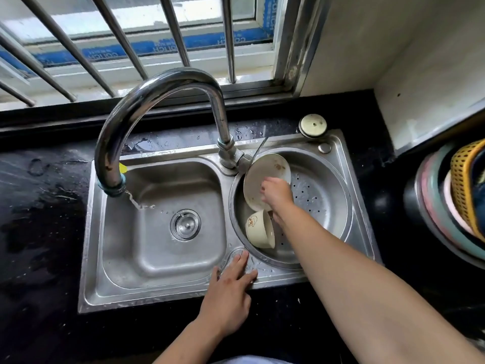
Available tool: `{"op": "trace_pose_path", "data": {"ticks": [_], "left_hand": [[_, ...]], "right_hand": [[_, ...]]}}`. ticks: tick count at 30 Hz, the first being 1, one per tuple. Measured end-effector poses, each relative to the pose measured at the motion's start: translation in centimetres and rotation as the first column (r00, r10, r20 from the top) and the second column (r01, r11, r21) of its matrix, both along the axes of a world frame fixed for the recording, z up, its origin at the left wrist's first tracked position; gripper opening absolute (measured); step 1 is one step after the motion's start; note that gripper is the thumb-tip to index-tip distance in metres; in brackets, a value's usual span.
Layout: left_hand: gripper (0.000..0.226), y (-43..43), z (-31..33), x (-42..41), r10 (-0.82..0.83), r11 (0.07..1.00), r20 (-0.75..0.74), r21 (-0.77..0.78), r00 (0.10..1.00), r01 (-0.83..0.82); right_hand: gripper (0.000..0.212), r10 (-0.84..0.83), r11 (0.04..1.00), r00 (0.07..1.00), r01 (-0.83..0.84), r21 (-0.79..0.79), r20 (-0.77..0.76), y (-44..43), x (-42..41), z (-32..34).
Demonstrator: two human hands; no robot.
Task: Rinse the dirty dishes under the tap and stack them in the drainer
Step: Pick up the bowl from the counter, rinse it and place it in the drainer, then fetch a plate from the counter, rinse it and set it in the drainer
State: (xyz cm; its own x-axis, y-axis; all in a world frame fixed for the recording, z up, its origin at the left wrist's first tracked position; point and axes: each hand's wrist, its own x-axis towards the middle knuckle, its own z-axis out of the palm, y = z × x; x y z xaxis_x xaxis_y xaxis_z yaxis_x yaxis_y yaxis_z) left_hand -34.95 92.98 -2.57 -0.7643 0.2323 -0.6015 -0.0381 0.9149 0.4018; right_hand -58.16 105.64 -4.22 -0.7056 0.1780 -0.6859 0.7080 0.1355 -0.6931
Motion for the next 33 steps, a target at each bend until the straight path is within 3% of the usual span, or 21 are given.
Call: {"op": "trace_pose_path", "data": {"ticks": [10,17,20,23,24,25,26,29,31,33], "left_hand": [[0.074,-1.3,1.2,-0.8,-0.242,0.968,-0.008,-0.071,0.970,0.241],[0.042,-3.8,3.5,2.4,-0.323,0.890,-0.236,0.252,0.917,0.379],[0.026,-4.7,3.9,5.0,-0.476,0.839,-0.059,0.269,0.878,0.473],[0.063,-4.4,3.2,8.4,-0.566,0.824,0.278,0.193,0.776,0.532],[0.056,-4.6,2.5,9.9,-0.562,0.827,0.288,0.176,0.775,0.535],[0.034,-4.4,2.0,11.3,-0.583,0.811,0.296,0.154,0.757,0.564],[0.028,-3.6,1.8,12.7,-0.648,0.750,0.282,0.072,0.707,0.658],[0.036,-1.2,0.8,16.9,-0.794,0.558,0.305,0.020,0.526,0.830],[0.034,1.4,0.6,20.2,-0.823,0.450,0.393,0.010,0.410,0.893],[0.022,4.1,0.1,24.4,-0.803,0.474,0.412,0.007,0.430,0.880]], "right_hand": [[0.022,-0.214,0.977,0.976,0.213,0.022,0.035,7.4,14.3,4.2],[0.026,-0.543,0.836,0.837,0.546,-0.052,0.061,5.8,31.6,10.0],[0.025,-0.612,0.780,0.775,0.624,-0.039,0.159,3.3,40.3,10.5],[0.018,-0.660,0.721,0.693,0.692,-0.011,0.290,1.1,49.3,9.9],[0.016,-0.685,0.698,0.660,0.716,0.018,0.308,0.5,52.4,9.8],[0.016,-0.728,0.658,0.611,0.751,0.063,0.311,-0.2,55.5,9.5],[0.017,-0.768,0.616,0.560,0.779,0.119,0.311,-0.8,58.7,9.5],[0.020,-0.856,0.449,0.395,0.887,0.104,0.334,-3.0,67.8,9.0],[0.019,-0.876,0.411,0.353,0.903,0.125,0.329,-4.2,73.4,8.6],[0.015,-0.886,0.365,0.291,0.918,0.154,0.361,-5.1,79.2,7.7]]}}
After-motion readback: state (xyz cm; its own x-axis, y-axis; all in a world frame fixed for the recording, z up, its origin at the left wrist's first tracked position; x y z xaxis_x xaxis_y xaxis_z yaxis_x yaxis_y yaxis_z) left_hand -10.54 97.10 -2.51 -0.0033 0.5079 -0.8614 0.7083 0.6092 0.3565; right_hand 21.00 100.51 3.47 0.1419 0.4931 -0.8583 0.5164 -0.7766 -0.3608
